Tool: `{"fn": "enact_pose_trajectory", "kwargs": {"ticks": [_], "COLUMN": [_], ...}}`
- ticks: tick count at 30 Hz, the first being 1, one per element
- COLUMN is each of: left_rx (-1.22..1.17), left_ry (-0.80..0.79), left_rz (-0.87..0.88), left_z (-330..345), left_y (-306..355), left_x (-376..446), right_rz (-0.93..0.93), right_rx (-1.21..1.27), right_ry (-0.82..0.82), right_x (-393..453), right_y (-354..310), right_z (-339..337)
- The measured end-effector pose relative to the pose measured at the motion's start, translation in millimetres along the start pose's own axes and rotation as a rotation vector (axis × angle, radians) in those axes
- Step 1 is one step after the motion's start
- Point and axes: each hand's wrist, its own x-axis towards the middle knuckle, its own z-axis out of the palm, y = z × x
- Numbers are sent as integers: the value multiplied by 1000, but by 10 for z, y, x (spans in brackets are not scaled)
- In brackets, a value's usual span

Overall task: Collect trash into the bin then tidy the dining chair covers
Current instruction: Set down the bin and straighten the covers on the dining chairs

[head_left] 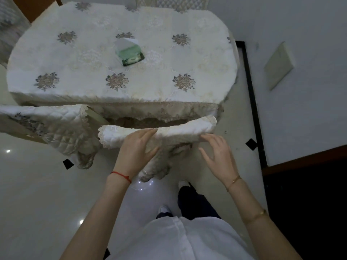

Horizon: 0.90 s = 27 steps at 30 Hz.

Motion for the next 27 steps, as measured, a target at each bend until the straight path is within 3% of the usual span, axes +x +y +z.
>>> {"fn": "enact_pose_trajectory", "kwargs": {"ticks": [13, 20, 27], "left_rx": [-82, -79, -93], "left_ry": [-130, -126, -174], "left_rz": [213, 214, 131], "left_z": [991, 1580, 1951], "left_y": [1698, 2803, 3123], "left_x": [533, 1227, 1860], "right_rz": [378, 440, 447], "right_rx": [-29, -78, -45], "right_ry": [116, 137, 132], "right_x": [-1205, -1094, -627], "right_y": [1479, 2548, 3285], "right_z": [-1242, -2148, -2321]}}
